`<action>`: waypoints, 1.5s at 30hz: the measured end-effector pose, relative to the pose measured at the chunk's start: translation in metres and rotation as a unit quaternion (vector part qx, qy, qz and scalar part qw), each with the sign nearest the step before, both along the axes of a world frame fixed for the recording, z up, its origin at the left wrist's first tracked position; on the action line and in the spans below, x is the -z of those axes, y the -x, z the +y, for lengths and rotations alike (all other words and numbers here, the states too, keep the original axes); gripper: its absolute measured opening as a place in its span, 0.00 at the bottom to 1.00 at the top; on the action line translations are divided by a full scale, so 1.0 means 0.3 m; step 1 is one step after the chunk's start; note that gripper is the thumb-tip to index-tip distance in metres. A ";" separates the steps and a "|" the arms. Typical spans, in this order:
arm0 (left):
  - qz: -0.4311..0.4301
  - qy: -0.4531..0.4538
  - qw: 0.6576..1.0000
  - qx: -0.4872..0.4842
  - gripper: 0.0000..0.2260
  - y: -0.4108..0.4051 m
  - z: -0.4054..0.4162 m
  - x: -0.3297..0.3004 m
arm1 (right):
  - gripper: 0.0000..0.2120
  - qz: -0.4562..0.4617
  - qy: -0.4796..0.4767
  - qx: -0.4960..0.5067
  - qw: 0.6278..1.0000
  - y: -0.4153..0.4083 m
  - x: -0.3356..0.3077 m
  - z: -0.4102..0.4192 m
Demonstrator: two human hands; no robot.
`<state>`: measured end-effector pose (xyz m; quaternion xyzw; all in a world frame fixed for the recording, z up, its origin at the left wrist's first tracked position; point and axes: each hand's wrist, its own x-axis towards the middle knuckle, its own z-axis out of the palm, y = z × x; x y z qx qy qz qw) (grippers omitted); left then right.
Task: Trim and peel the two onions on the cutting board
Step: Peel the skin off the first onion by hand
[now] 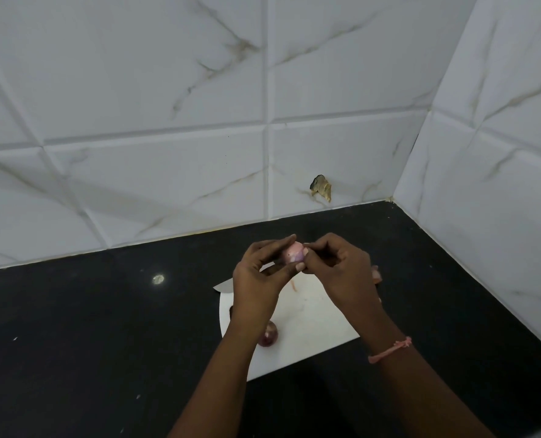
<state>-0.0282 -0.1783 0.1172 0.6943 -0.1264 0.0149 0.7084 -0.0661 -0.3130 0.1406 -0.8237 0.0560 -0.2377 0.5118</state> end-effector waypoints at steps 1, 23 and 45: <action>-0.002 0.003 1.000 0.001 0.19 0.001 0.000 -0.004 | 0.09 0.001 0.005 0.010 1.000 0.000 0.001 0.000; 0.070 0.054 0.996 -0.007 0.14 0.018 -0.008 -0.013 | 0.08 0.011 -0.080 0.031 0.996 -0.003 -0.002 0.008; 0.132 0.140 0.981 0.033 0.19 0.003 0.016 -0.011 | 0.10 0.014 0.025 0.006 1.000 0.013 -0.023 -0.013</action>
